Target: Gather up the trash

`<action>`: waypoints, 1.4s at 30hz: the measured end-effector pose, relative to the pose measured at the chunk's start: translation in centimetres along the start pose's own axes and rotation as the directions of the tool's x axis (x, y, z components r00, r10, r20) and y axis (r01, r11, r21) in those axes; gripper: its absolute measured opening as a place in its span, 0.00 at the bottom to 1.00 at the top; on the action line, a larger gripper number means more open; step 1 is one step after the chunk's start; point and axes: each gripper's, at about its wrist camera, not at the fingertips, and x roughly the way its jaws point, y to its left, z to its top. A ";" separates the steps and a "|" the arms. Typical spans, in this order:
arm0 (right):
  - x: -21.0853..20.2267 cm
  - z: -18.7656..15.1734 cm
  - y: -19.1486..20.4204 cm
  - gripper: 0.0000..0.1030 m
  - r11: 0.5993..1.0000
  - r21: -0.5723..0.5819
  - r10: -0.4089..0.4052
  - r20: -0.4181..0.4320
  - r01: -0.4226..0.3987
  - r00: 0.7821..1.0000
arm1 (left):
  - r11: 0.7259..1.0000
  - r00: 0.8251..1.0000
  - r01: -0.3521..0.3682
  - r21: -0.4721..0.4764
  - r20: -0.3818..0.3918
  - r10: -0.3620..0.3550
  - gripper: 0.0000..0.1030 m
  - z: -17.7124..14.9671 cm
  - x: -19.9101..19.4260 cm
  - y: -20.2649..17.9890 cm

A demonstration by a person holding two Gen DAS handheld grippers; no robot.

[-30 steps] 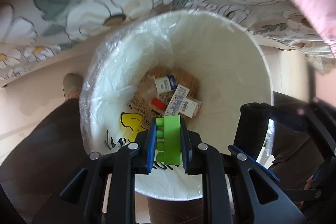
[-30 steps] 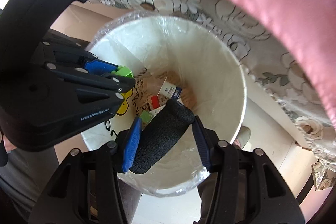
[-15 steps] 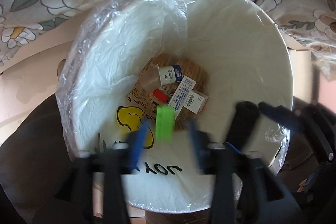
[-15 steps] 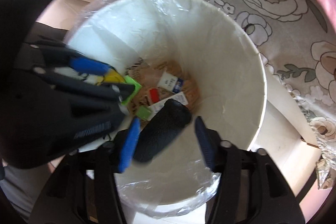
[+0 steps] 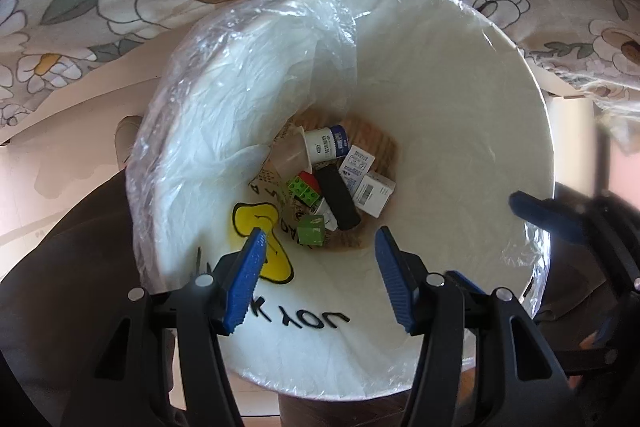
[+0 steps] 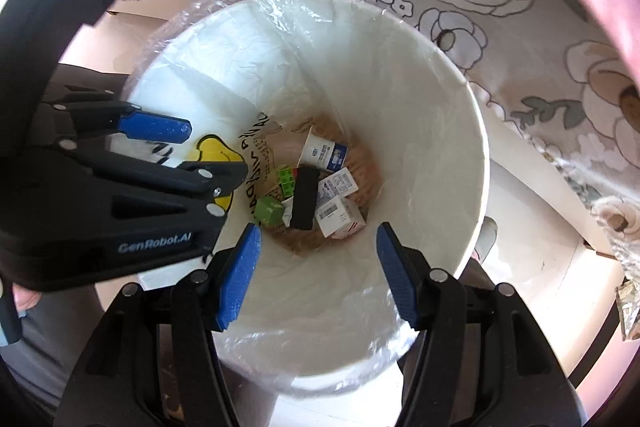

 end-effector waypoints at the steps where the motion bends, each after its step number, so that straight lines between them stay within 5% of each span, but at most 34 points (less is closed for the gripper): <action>1: -0.4 -0.1 0.0 0.59 1.000 -0.001 -0.011 0.007 0.011 1.000 | 1.000 1.000 -0.008 0.005 0.006 0.008 0.57 -0.2 -0.4 -0.1; 10: -6.8 -2.1 -0.2 0.60 0.999 0.031 -0.023 0.076 0.021 0.997 | 0.991 0.988 -0.086 0.103 0.136 0.072 0.57 -2.8 -6.8 -1.1; 15: -12.7 -3.9 0.5 0.74 0.997 0.028 -0.081 0.198 0.077 0.977 | 0.983 0.966 -0.101 0.156 0.252 0.059 0.65 -5.3 -14.0 -2.0; 18: -17.0 -5.2 0.7 0.77 0.996 0.035 -0.090 0.273 0.084 0.958 | 0.975 0.932 -0.128 0.182 0.358 0.056 0.71 -7.5 -18.9 -2.6; 22: -23.3 -7.2 1.1 0.78 0.994 0.038 -0.111 0.403 0.104 0.909 | 0.967 0.864 -0.178 0.183 0.499 0.064 0.84 -11.1 -25.4 -3.6; 29: -33.1 -12.1 3.0 0.84 0.986 0.066 -0.159 0.607 0.150 0.779 | 0.968 0.759 -0.200 0.149 0.649 0.057 0.90 -16.3 -32.8 -4.6; 32: -35.6 -14.1 3.8 0.84 0.981 0.100 -0.191 0.671 0.168 0.717 | 0.969 0.728 -0.206 0.138 0.683 0.057 0.91 -17.9 -34.8 -5.1; 42: -39.1 -17.9 5.7 0.84 0.972 0.145 -0.233 0.721 0.187 0.653 | 0.948 0.649 -0.286 0.138 0.756 0.086 0.91 -22.4 -37.7 -6.8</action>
